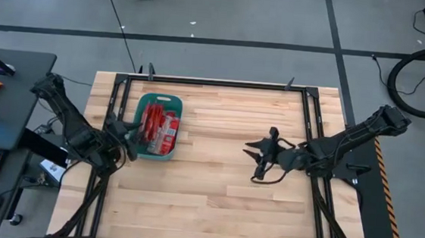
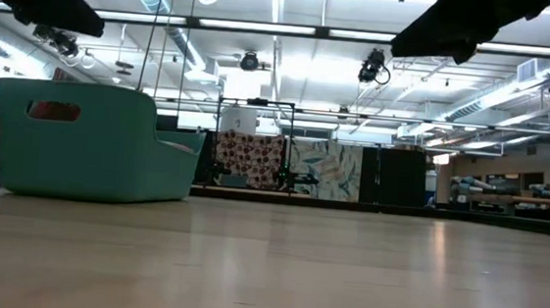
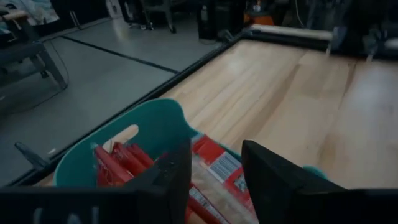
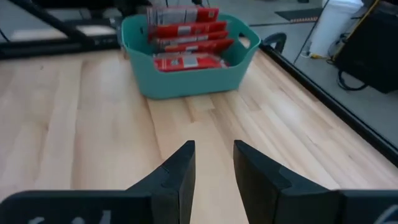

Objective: Sort popcorn bags into baskets
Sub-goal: Return to Home Position

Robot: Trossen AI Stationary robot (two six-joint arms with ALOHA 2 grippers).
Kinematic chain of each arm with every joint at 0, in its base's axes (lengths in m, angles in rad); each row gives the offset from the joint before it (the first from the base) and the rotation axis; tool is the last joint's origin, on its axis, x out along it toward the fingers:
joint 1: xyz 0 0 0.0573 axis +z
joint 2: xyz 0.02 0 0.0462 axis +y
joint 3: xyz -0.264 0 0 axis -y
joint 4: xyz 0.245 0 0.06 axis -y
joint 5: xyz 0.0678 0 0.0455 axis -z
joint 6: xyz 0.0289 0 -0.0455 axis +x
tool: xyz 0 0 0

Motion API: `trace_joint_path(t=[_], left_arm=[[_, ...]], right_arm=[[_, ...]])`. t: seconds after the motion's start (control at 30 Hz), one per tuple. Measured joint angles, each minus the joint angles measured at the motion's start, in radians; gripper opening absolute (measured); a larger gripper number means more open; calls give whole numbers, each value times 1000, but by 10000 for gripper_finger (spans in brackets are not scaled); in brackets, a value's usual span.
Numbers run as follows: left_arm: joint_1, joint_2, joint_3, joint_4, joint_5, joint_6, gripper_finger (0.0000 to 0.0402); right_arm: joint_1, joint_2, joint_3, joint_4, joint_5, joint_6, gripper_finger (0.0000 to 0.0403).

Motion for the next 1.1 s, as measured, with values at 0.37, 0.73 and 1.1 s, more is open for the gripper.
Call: trace_joint_path(t=[0.37,0.73,1.1], left_arm=[[2,-154,-177,44,-171,-128,79],[2,-258,-281,-32,-234,-364,26],[9,-273,-280,425,-290,-6,5]], right_arm=[[-101,-217,-143,100,-71,-71,114],[-251,-429,-320,211,-234,-78,114],[-329,-508,-390,327,-375,-70,114]])
